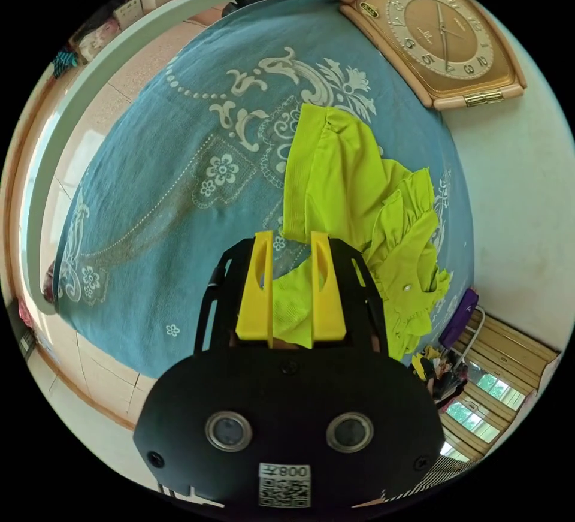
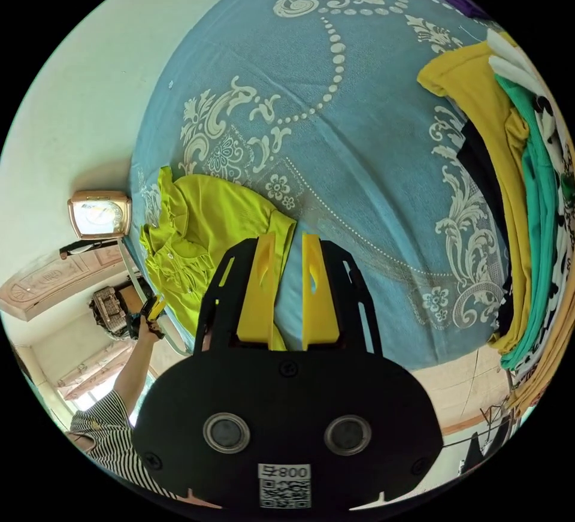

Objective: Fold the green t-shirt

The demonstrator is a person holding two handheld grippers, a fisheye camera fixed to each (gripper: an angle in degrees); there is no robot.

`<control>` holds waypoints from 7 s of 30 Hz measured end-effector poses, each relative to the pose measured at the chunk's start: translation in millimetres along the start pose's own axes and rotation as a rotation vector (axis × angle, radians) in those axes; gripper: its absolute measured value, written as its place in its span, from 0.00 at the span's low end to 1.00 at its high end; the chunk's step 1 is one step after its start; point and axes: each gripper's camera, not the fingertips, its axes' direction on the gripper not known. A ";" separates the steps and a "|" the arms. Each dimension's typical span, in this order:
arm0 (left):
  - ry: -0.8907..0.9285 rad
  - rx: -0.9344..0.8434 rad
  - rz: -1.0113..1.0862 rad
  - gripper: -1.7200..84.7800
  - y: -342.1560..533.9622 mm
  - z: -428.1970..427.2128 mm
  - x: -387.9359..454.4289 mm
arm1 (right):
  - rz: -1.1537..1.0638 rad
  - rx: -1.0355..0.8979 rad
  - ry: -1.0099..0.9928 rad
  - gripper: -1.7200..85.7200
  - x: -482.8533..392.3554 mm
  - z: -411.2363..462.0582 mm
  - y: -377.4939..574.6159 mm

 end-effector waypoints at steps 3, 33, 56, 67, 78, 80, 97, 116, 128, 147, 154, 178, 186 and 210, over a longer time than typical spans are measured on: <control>-0.094 -0.008 0.001 0.10 -21.3 15.2 5.3 | -0.014 0.006 0.033 0.11 -15.6 20.2 -10.7; -0.430 -0.052 0.156 0.04 -78.1 1.3 -53.9 | -0.168 -0.126 0.221 0.03 -74.7 11.7 -100.4; -0.132 -0.112 0.684 0.11 -37.1 43.1 -3.7 | -0.670 -0.045 0.204 0.09 -209.1 52.6 -39.7; -0.274 -0.088 0.814 0.08 -64.3 110.9 78.8 | -0.951 -0.136 0.503 0.08 -308.8 159.3 -29.7; -0.006 0.235 0.826 0.03 -15.2 9.0 28.0 | -0.946 0.252 0.298 0.02 -285.2 53.0 57.7; -0.011 0.224 0.834 0.04 -18.7 17.6 25.0 | -0.924 0.280 0.304 0.02 -276.6 52.6 59.3; -0.021 0.011 0.825 0.08 -12.3 99.6 -4.5 | -0.878 0.071 0.236 0.04 -289.4 133.8 18.4; -0.157 -0.261 0.385 0.10 88.2 98.2 -228.0 | -0.448 -0.253 0.153 0.09 -74.0 131.5 98.4; -0.352 -0.551 0.187 0.13 137.8 157.2 -313.5 | -0.227 -0.663 0.087 0.11 13.6 217.7 197.4; -0.394 -0.584 0.301 0.03 157.7 198.3 -301.2 | -0.294 -0.615 0.076 0.02 40.0 205.0 191.1; -0.389 -0.590 0.313 0.03 176.6 200.8 -302.8 | -0.375 -0.627 0.089 0.02 39.0 160.0 203.6; -0.145 -0.256 0.849 0.08 181.0 322.1 -98.3 | -0.378 -0.093 0.084 0.08 28.3 141.7 138.5; 0.173 -0.240 1.440 0.12 216.9 440.2 138.9 | -0.462 0.027 0.199 0.12 -12.1 167.7 106.7; 0.148 -0.261 1.707 0.04 276.1 530.9 289.2 | -0.482 0.202 0.189 0.03 0.6 117.8 129.8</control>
